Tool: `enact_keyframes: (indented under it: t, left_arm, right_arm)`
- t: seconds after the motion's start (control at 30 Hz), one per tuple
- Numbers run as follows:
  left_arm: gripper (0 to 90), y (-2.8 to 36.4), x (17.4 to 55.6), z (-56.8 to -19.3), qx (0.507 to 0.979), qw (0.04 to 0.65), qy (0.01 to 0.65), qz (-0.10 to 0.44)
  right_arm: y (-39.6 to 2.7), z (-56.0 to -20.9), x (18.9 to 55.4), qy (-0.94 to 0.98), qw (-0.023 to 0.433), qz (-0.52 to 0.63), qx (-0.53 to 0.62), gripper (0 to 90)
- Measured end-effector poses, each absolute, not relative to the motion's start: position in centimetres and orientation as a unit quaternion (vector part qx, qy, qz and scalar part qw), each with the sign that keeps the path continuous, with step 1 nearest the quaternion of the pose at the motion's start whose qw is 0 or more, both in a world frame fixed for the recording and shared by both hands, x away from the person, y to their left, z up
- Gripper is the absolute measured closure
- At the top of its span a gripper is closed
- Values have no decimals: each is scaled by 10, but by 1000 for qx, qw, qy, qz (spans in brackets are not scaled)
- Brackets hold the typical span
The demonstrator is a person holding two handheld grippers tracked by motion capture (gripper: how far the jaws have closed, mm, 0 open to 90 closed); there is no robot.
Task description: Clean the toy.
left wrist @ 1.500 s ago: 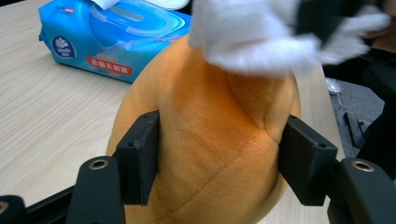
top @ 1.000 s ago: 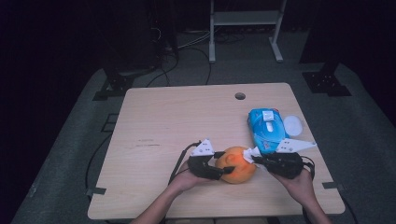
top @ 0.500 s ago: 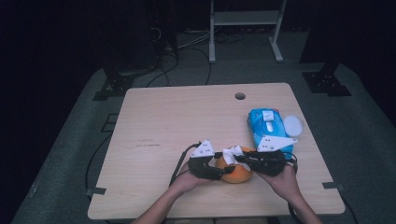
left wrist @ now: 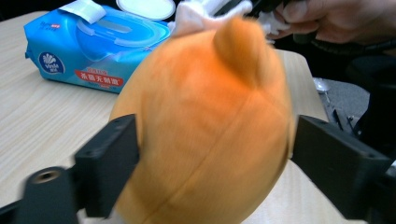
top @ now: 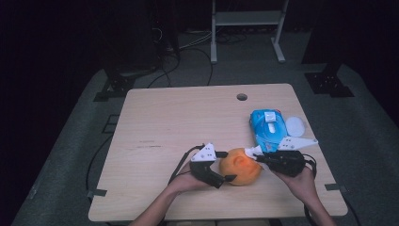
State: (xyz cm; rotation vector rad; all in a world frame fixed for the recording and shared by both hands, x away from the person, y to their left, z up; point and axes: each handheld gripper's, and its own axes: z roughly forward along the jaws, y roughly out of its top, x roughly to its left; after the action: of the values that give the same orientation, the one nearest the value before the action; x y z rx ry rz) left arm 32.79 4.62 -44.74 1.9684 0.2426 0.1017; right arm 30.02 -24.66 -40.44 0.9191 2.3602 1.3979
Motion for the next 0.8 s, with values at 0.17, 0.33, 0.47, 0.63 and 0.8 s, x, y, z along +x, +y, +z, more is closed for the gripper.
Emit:
enact_keyframes:
  t: [0.17,0.33,0.47,0.63,0.8]
  left_arm:
    - [87,45,342,-453,831,551,77,19]
    - [212,41,344,-452,836,544,71,16]
    - [442,52,338,-435,835,544,76,44]
    - [473,76,339,-407,852,501,98,112]
    - [482,90,339,-403,856,464,145,175]
  right_arm:
    - [-251,-406,300,808,119,480,320,822]
    - [-249,-406,305,804,112,485,325,822]
    - [-246,-402,313,793,104,502,329,822]
    - [-222,-400,334,794,99,508,319,822]
    - [-199,-394,355,784,75,531,313,822]
